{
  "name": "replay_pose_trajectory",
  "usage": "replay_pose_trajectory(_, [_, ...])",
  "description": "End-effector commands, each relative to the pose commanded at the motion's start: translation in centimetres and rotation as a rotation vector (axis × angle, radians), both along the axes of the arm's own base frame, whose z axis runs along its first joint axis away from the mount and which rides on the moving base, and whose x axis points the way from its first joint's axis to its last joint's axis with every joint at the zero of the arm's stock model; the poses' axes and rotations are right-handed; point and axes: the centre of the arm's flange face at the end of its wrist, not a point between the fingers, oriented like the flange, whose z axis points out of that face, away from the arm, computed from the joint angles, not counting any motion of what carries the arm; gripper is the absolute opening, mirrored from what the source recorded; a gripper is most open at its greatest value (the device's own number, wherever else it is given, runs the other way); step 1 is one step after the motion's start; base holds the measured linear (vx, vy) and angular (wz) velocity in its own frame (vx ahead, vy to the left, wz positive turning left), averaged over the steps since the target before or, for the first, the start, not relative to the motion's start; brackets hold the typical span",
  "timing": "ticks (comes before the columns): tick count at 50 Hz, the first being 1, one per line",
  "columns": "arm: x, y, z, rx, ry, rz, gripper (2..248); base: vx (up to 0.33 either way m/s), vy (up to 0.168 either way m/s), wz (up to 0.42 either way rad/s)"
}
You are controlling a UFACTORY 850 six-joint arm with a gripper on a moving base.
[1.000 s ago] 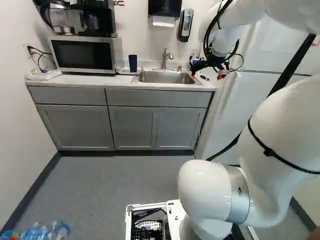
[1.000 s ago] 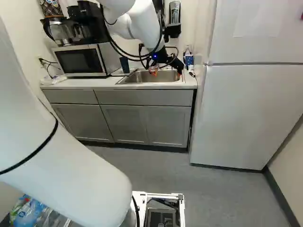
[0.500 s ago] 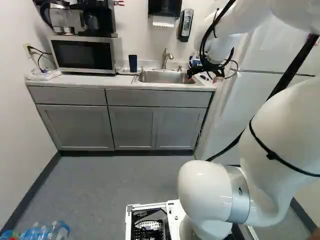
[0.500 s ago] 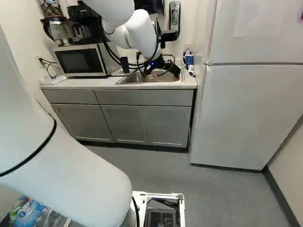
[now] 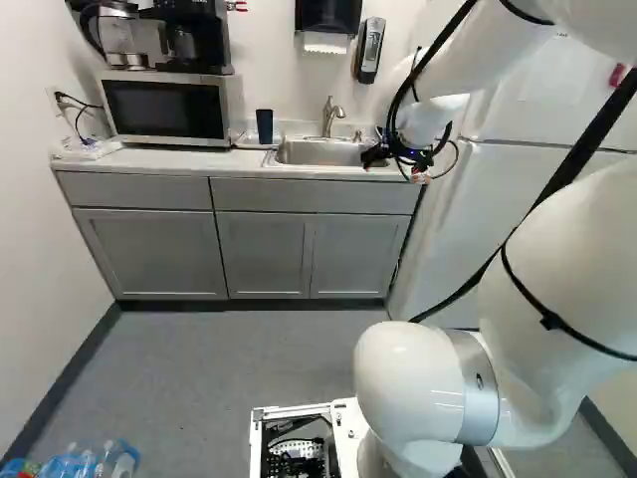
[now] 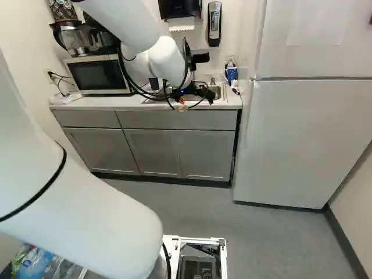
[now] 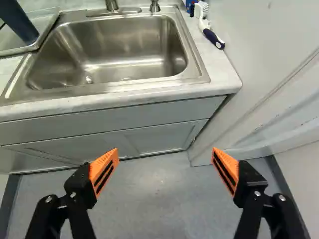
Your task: Rinse the cup and place it in the tray
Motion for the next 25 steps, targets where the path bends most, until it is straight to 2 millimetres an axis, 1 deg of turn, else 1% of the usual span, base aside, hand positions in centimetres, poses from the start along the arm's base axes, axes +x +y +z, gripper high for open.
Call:
replay_pose_trajectory(13, [-1.1,1.7,-3.1,-0.007,-0.054,0.031,247,0.0,0.0,0.0])
replay_pose_trajectory(25, [-2.6,3.4,-6.2,-0.012,-0.11,0.063,247,0.0,0.0,0.0])
